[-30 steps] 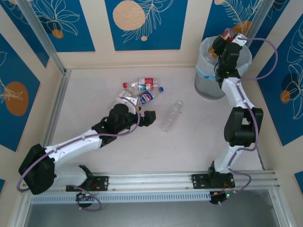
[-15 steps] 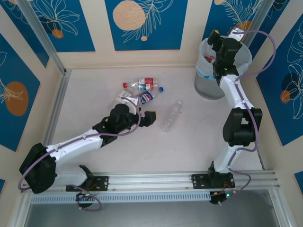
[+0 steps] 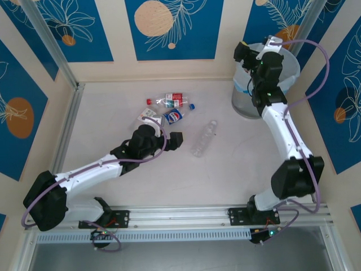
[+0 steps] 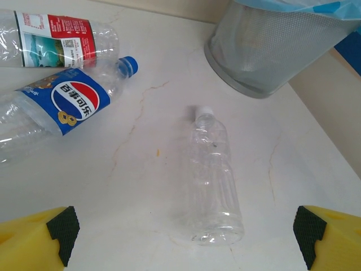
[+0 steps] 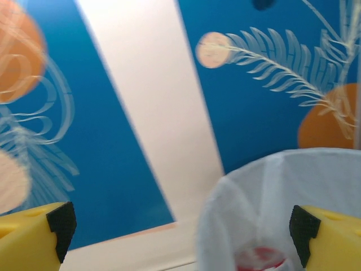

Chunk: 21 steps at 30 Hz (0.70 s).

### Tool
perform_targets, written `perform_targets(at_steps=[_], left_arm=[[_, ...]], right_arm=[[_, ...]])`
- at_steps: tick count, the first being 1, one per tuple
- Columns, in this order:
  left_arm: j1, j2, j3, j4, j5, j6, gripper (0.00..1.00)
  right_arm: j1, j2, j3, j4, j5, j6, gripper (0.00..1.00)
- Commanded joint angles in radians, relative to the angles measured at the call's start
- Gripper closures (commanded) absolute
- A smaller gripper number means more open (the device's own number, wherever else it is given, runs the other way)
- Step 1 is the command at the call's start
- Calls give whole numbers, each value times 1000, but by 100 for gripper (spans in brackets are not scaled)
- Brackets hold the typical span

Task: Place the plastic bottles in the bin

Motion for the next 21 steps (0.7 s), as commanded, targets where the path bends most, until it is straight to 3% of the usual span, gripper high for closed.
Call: perform_targets(at_steps=[1, 10, 16, 21], left_arm=[[3, 4, -13, -6, -39, -22, 1], [19, -31, -87, 4, -202, -118, 1], [47, -22, -114, 49, -118, -110, 1], [49, -36, -131, 50, -129, -111, 1]], right_arm=[[45, -78, -72, -78, -76, 54, 1], [236, -205, -301, -266, -56, 221, 0], [363, -172, -351, -458, 33, 271, 1], [368, -105, -363, -627, -34, 360, 1]])
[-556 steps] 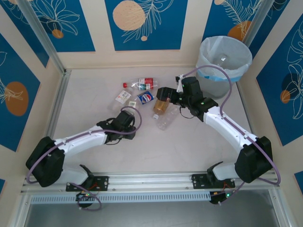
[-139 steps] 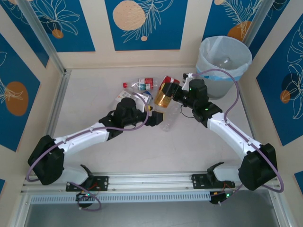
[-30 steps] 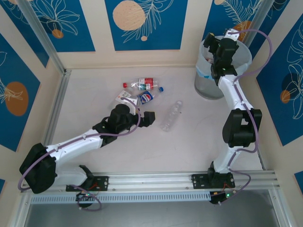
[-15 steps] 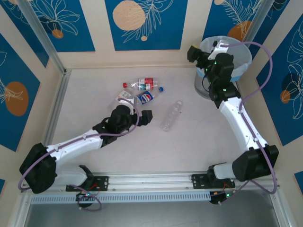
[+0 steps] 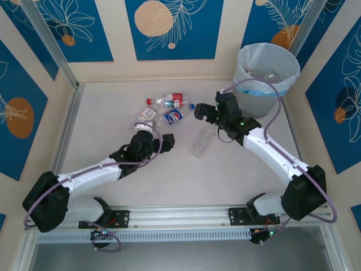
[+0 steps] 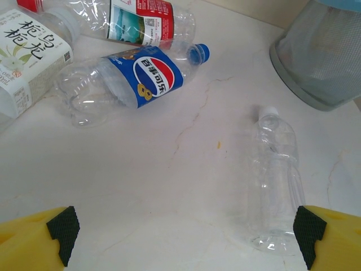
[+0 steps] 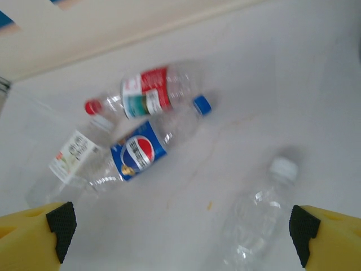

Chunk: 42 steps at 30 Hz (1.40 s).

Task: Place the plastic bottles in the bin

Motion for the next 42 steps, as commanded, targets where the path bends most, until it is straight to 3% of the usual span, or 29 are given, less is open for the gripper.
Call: perform_targets(at_steps=[1, 10, 15, 31, 42], left_arm=[[10, -32, -27, 27, -5, -11, 1], [12, -34, -31, -9, -41, 2, 1], [12, -26, -24, -11, -35, 14, 1], [13, -41, -14, -64, -32, 35, 1], [13, 31, 43, -74, 4, 47, 1]], right_arm=[[-10, 52, -8, -187, -20, 90, 1], [9, 235, 34, -321, -17, 248, 1], [38, 328, 77, -298, -71, 296, 0], [70, 453, 55, -248, -19, 375, 0], [82, 440, -3, -172, 3, 350, 18]])
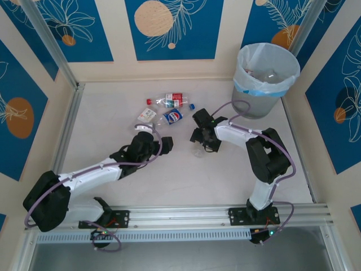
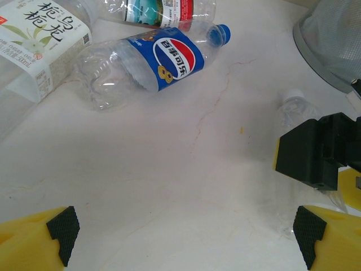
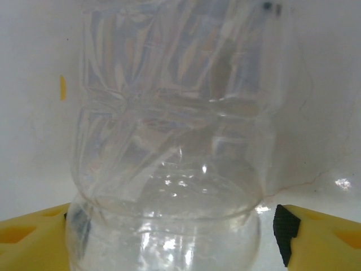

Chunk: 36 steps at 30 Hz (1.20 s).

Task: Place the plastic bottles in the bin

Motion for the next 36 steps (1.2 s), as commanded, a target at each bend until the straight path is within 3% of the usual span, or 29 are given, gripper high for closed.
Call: perform_targets(at_steps=[1, 8, 17, 26, 31, 36], left_arm=[[9, 24, 55, -22, 24, 21, 1], [9, 35, 44, -4, 32, 3, 1], [9, 30, 47, -29, 7, 7, 1], [10, 33, 52, -21, 4, -10, 1], [10, 18, 41, 93, 174, 68, 1], [10, 12, 95, 89, 296, 146, 1]], right_arm=[[10, -4, -39, 41, 27, -9, 22], [13, -36, -77, 87, 26, -32, 45], [19, -82, -80, 98, 25, -74, 56], [11, -169, -63, 97, 33, -105, 58], [9, -249, -62, 122, 37, -141, 57], [2, -346, -96, 202, 66, -189, 57]])
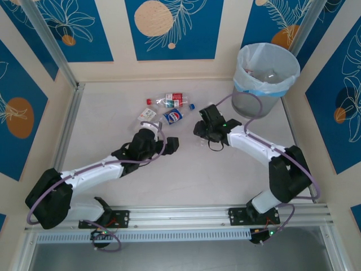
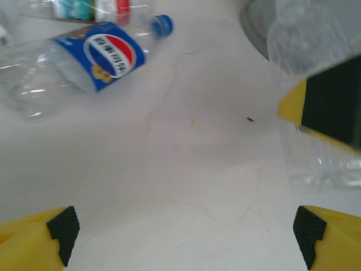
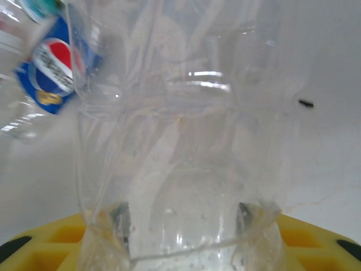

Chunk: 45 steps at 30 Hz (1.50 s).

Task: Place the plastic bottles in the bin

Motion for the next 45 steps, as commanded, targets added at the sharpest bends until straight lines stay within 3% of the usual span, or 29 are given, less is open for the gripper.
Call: perform_targets(at_steps=[1, 11, 22, 27, 36, 40, 45], left_arm=[[9, -16, 60, 43, 130, 81, 1], [9, -17, 91, 69, 154, 77, 1], [9, 16, 105, 51, 130, 56, 1], [8, 21, 103, 49, 115, 46, 1], [9, 34, 113, 26, 107, 36, 1], [8, 40, 113, 22, 111, 27, 1], [9, 48, 119, 12, 117, 18, 1]], right_arm=[[-9, -75, -22, 67, 51, -54, 57], [-45, -211, -8, 231, 41, -229, 58], [-180, -272, 47, 395, -98, -241, 62], [-259, -284, 101, 419, -106, -289, 62], [-489, -195, 224, 454, -99, -263, 60], [-530, -128, 218, 672, -26, -331, 60], [-557, 6, 325, 744, 33, -473, 61]])
